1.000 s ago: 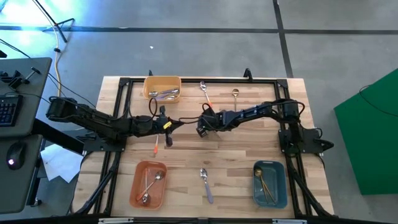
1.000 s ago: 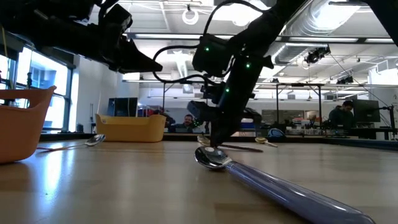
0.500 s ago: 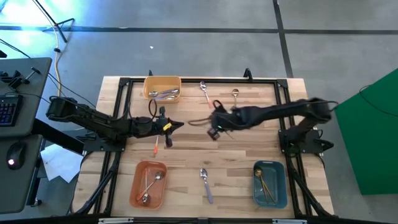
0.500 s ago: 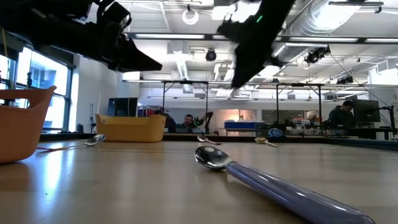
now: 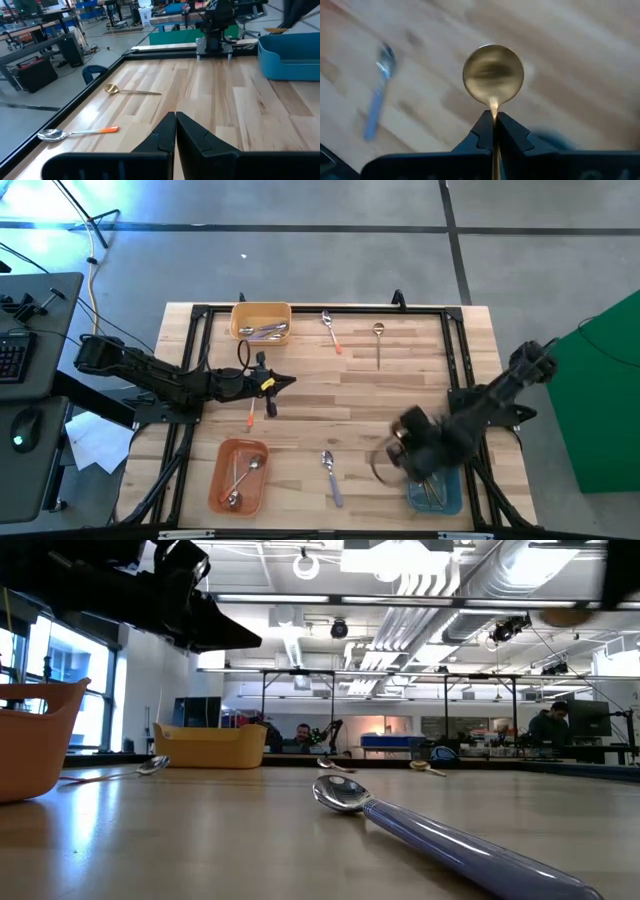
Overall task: Sort silverware by color (type)
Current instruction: Put the golden spoon into the blue bin, then put the orange spoon into the orange bin
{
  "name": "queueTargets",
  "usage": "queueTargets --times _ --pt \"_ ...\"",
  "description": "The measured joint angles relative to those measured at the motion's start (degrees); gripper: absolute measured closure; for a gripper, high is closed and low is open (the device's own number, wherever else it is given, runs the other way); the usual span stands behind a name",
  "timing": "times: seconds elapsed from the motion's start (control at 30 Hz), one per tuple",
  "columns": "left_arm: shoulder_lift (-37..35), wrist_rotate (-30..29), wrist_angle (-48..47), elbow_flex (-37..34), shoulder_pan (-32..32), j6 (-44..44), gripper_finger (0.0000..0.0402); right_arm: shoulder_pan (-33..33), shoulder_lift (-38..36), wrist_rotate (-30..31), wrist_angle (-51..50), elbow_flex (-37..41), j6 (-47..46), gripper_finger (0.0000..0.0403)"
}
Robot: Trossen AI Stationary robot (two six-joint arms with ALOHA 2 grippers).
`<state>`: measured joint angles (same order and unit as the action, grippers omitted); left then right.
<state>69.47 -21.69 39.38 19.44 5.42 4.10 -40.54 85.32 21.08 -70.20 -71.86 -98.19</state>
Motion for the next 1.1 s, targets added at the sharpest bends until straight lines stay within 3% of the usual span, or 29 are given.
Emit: queueTargets --times 0.2,0.37,0.53,0.8,1.1 --pt "0.00 0.00 -0.02 0.00 -0.02 -0.29 0.0398 -8.60 6.32 -11.89 -5.44 0.05 -20.91 0.0402" --pt "0.00 0.00 -0.02 0.00 -0.02 0.02 0.0398 -10.49 9.01 -20.19 -4.65 0.22 -27.60 0.0402" --pt "0.00 0.02 -0.02 0.00 -0.04 0.04 0.0398 -8.94 9.05 -21.11 -0.67 5.75 -27.95 0.0402" --pt "0.00 0.04 -0.02 0.00 -0.04 0.07 0.0398 -4.31 9.05 -23.90 8.23 13.52 -19.89 0.0398" --pt "0.00 4.10 -3.58 0.00 -0.03 -1.66 0.0398 -2.47 9.05 -28.02 1.44 11.98 -9.37 0.0305"
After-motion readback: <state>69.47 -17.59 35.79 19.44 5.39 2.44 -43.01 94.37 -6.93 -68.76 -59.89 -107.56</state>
